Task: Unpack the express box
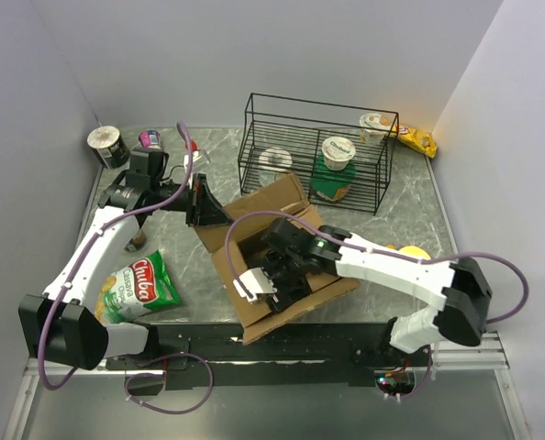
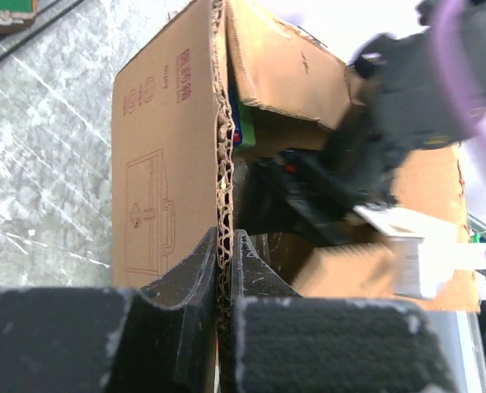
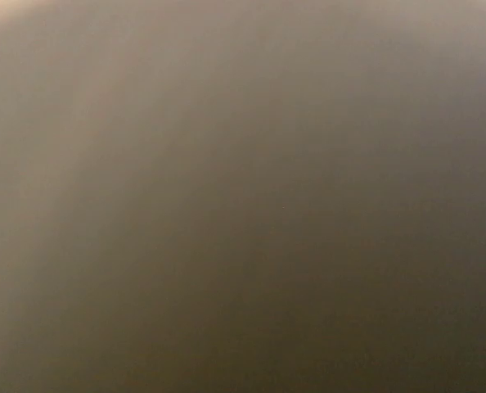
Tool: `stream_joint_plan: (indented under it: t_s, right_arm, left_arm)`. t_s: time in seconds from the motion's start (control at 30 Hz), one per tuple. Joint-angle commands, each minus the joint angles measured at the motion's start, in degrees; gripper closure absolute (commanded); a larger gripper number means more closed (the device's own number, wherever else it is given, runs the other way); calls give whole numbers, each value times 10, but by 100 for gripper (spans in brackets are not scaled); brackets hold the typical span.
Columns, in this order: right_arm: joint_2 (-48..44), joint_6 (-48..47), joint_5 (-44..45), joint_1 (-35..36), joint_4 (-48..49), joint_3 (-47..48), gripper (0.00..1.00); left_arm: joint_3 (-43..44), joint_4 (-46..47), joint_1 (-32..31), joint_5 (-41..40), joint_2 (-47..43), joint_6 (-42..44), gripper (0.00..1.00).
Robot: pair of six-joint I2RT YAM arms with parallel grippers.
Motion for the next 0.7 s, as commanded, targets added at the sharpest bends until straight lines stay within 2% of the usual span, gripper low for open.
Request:
stream_joint_plan:
  t_s: [0.0, 0.1, 0.17, 0.23, 0.4, 0.43, 0.5, 0.53, 0.67]
  right_arm:
    - [31, -44, -71, -22, -77, 28, 18]
    - [50, -35, -50, -28, -62, 6, 17]
    - [60, -8, -8, -26, -9, -26, 18]
    - [84, 5, 32, -22, 3, -33, 20]
    - [146, 17, 66, -23, -2, -28, 23]
    - [173, 30, 73, -23, -7, -22, 33]
    - [190, 34, 74, -25, -15, -5, 46]
    - [186, 40, 74, -26, -12, -3, 60]
    - [120, 51, 56, -43, 14, 6, 82]
  left_arm:
    - [-16, 62, 0, 34, -5, -21, 99]
    - [-25, 101, 0, 35, 2, -55, 99]
    - [-26, 117, 0, 36, 9, -74, 99]
    - [-20, 112, 0, 38, 17, -71, 99]
    - [-11, 91, 0, 36, 34, -57, 99]
    - [-8, 90, 0, 35, 38, -57, 99]
    - [-4, 87, 0, 28, 39, -53, 99]
    - [-3, 89, 0, 24, 40, -55, 99]
    - [0, 93, 0, -1, 42, -66, 99]
